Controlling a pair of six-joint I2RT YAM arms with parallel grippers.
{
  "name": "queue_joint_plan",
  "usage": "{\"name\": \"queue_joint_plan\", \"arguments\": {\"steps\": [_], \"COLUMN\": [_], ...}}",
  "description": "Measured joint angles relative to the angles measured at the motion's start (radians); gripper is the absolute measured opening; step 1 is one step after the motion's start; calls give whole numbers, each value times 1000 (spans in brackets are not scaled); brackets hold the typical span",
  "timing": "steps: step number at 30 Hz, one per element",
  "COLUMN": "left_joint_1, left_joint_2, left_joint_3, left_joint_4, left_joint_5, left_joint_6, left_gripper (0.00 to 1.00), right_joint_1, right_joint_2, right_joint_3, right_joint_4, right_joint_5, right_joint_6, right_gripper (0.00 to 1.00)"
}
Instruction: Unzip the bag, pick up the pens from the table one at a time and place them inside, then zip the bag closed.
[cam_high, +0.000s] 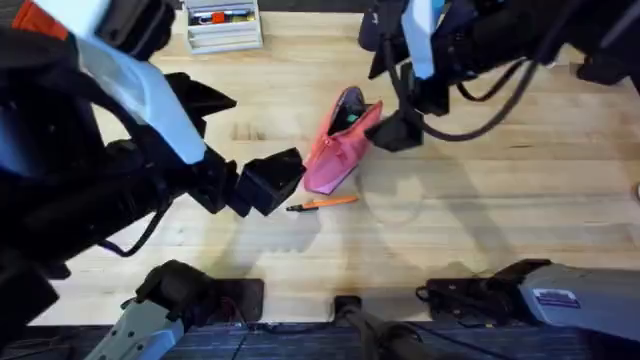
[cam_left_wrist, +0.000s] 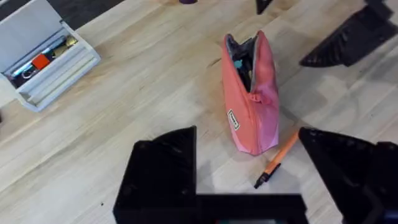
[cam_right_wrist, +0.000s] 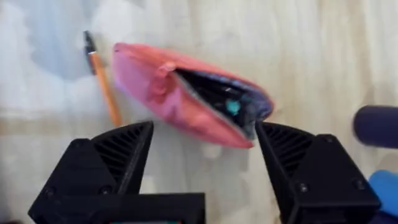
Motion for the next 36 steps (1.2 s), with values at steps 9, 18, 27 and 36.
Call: {"name": "queue_joint_plan", "arguments": {"steps": [9, 18, 27, 36], "left_joint_1": [0, 0, 0, 0], "left_joint_2": [0, 0, 0, 0], "left_joint_3": [0, 0, 0, 0], "left_joint_4": [0, 0, 0, 0], "left_joint_5": [0, 0, 0, 0], "left_joint_6": [0, 0, 0, 0], "left_gripper": [993, 994, 993, 993], "right_joint_1": [0, 34, 35, 90], "right_joint_2": [-32, -32, -80, -170], "right_joint_3": [0, 0, 0, -73], "right_joint_4": [-213, -253, -273, -267], "right_joint_5": [-8, -33, -33, -36], "right_joint_6": [23, 27, 27, 27], "right_gripper": [997, 997, 997, 997]}}
